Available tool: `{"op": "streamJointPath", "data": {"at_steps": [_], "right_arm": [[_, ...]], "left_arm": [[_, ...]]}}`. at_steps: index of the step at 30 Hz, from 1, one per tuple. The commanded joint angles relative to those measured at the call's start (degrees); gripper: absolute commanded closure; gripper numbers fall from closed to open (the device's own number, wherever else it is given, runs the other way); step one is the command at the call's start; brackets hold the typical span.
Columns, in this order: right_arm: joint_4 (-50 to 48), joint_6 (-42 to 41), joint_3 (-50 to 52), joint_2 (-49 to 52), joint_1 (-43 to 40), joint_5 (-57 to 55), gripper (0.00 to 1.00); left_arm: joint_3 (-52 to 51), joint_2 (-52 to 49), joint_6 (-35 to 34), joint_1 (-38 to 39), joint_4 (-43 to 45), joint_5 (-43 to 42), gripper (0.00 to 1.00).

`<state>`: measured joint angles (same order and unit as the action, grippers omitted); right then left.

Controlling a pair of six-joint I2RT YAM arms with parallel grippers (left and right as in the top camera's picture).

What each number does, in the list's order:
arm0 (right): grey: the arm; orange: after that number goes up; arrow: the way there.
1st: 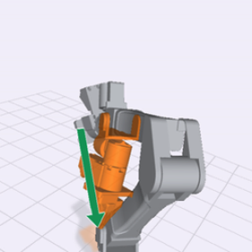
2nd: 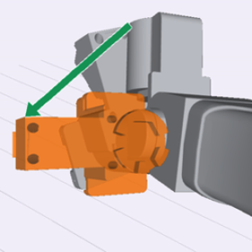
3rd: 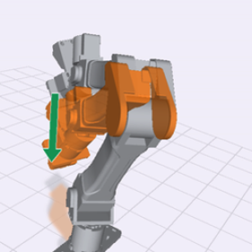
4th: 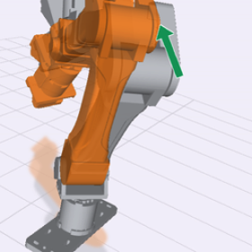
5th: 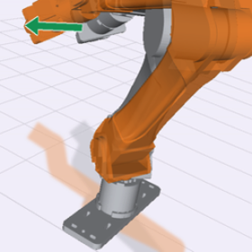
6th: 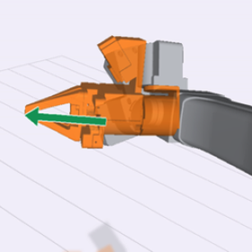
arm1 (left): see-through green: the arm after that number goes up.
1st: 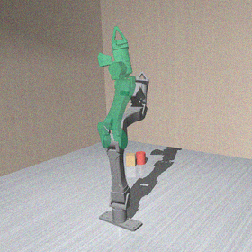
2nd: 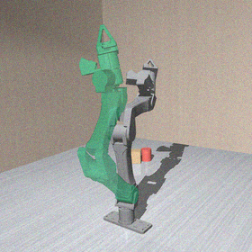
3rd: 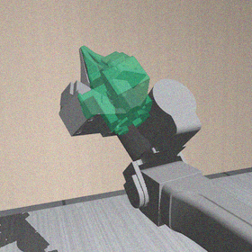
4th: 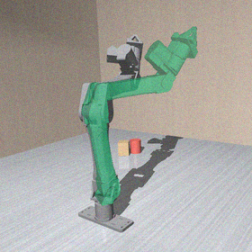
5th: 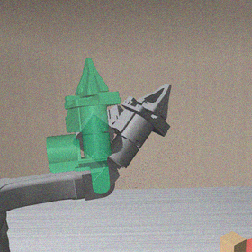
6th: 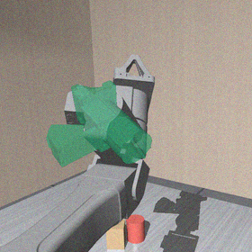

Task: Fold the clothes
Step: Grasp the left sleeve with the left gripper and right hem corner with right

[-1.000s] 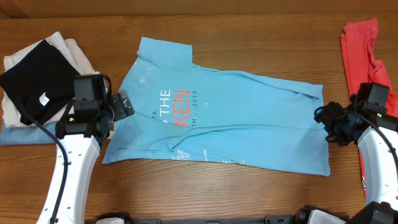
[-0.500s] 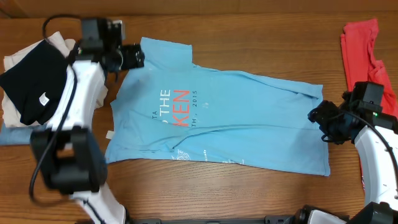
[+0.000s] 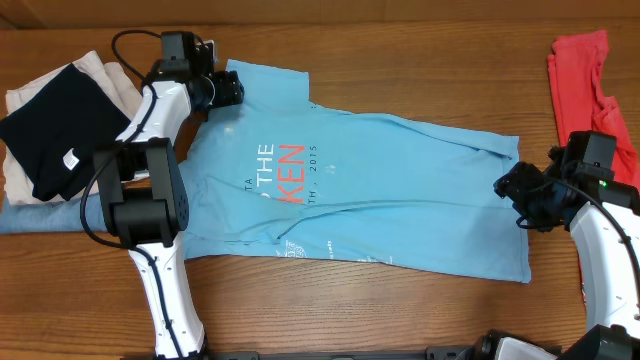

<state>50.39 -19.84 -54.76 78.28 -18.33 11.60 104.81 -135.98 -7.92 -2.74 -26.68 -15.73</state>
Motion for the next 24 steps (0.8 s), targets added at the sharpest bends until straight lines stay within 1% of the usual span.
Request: {"op": "streamJointPath", "data": {"at_steps": [1,2,5,7,8,9,12,13,14,15,16,17,18,19,21,22,24], "right_arm": [[-0.9,0.3,-0.8,-0.4,0.3,0.1,0.36],[-1.0,0.3,-0.8,-0.4,0.3,0.1,0.36],[-1.2,0.3,-0.8,-0.4,0.3,0.1,0.39],[-1.2,0.3,-0.8,-0.4,0.3,0.0,0.42],[-1.4,0.3,-0.8,-0.4,0.3,0.0,0.43],[-1.7,0.3,-0.8,-0.4,0.3,0.0,0.44],[-2.5,0.3,-0.8,-0.4,0.3,0.0,0.49],[-2.7,0.4,-0.8,-0.4,0.3,0.0,0.51],[-2.9,0.3,-0.8,-0.4,0.3,-0.2,0.55],[-3.2,0.4,-0.8,-0.4,0.3,-0.2,0.6],[-3.4,0.4,-0.8,-0.4,0.3,-0.2,0.64],[-3.9,0.4,-0.8,-0.2,0.3,-0.2,0.71],[-4.3,0.7,-0.8,0.1,0.3,-0.1,0.73],[-4.8,1.4,-0.8,0.8,0.3,-0.1,0.73],[-6.3,2.3,-0.8,3.2,0.3,-0.1,0.73],[-7.4,2.4,-0.8,4.5,0.3,0.1,0.69],[-11.4,4.2,-1.0,8.5,0.3,2.1,0.59]], "left_arm": [[1.7,-1.8,-1.3,-0.1,1.0,-2.2,0.35],[1.7,-2.1,-1.3,-0.1,1.2,-2.2,0.4],[1.7,-2.4,-1.3,-0.1,2.2,-2.2,0.49],[1.7,-2.4,-1.3,-0.1,3.2,-2.4,0.53],[1.7,-2.4,-1.3,-0.1,3.2,-2.4,0.59],[1.7,-2.4,-1.3,-0.1,3.1,-2.4,0.62],[1.7,-2.4,-1.2,-0.1,3.0,-2.3,0.68],[1.7,-2.4,-1.2,-0.1,3.0,-2.3,0.7],[1.7,-2.4,-1.3,-0.1,3.0,-2.2,0.75],[1.7,-2.4,-1.3,-0.1,3.0,-2.1,0.82],[1.7,-2.4,-1.3,-0.1,2.9,-2.1,0.85],[1.7,-2.4,-1.3,-0.1,2.7,-2.1,0.88],[1.7,-2.4,-1.3,-0.1,2.3,-2.1,0.91],[1.7,-2.4,-1.3,-0.1,1.7,-2.1,0.93],[1.7,-2.4,-1.3,-0.1,-0.5,-2.1,0.96],[1.7,-2.4,-1.3,-0.1,-1.5,-2.1,0.96],[1.7,-2.4,-1.3,-0.1,-3.8,-1.7,0.96]]}}
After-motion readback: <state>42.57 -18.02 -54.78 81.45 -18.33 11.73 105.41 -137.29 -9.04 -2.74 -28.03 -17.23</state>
